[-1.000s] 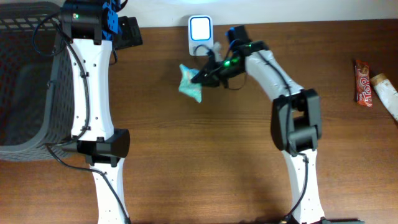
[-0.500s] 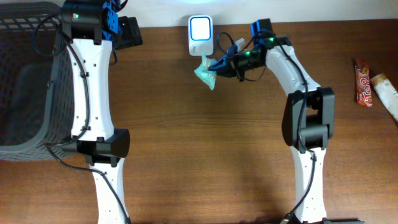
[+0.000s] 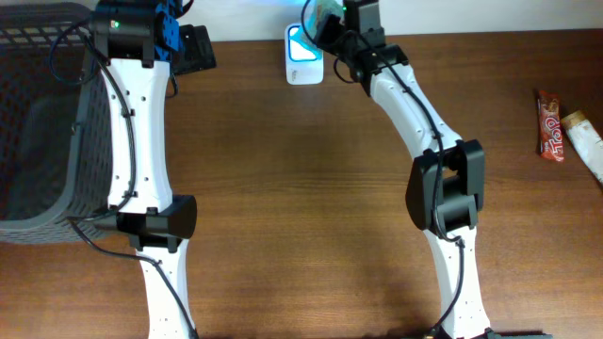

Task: Scan the item barcode
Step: 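Hold the wipes pack up to the scanner, then carry the wipes pack to the right edge and release it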

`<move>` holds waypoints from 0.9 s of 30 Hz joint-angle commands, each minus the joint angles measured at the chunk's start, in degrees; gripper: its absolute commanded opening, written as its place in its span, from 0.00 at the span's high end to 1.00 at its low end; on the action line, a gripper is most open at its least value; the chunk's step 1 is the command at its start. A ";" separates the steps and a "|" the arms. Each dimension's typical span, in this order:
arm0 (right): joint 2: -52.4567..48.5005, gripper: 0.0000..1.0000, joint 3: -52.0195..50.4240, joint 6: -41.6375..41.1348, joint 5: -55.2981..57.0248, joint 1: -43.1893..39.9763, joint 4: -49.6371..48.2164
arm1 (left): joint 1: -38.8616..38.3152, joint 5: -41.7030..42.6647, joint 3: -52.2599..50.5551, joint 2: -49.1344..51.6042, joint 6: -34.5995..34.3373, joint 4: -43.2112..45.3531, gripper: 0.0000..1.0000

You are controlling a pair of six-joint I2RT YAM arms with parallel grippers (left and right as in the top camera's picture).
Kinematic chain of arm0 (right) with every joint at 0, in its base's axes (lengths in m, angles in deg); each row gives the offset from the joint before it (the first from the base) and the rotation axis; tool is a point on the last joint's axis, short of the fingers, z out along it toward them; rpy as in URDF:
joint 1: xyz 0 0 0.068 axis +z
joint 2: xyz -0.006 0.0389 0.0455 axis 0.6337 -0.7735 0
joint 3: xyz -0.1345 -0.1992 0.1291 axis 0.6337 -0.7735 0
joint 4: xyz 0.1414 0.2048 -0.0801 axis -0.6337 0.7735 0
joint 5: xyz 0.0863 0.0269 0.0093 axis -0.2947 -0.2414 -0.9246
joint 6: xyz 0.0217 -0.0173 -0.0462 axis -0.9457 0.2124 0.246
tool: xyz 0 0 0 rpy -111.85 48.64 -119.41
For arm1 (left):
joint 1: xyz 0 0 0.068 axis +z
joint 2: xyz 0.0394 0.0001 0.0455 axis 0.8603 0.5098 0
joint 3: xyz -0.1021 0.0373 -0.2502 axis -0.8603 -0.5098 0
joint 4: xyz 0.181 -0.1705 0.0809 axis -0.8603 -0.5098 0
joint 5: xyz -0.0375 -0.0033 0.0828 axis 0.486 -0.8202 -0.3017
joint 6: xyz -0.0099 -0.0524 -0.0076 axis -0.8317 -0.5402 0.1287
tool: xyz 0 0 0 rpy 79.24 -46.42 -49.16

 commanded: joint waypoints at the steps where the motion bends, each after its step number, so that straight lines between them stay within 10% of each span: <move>1: 0.52 0.96 0.94 0.61 2.19 1.14 -0.46 | 0.39 -0.79 0.17 -0.11 -0.15 -0.04 0.01; 16: 3.93 0.96 0.61 4.26 3.69 -3.15 0.55 | 0.39 -0.79 0.17 -0.13 -0.15 -0.04 0.01; 27: 12.76 0.96 0.28 16.22 25.51 -38.99 47.54 | 0.39 -0.79 0.17 -0.11 -0.15 -0.04 0.01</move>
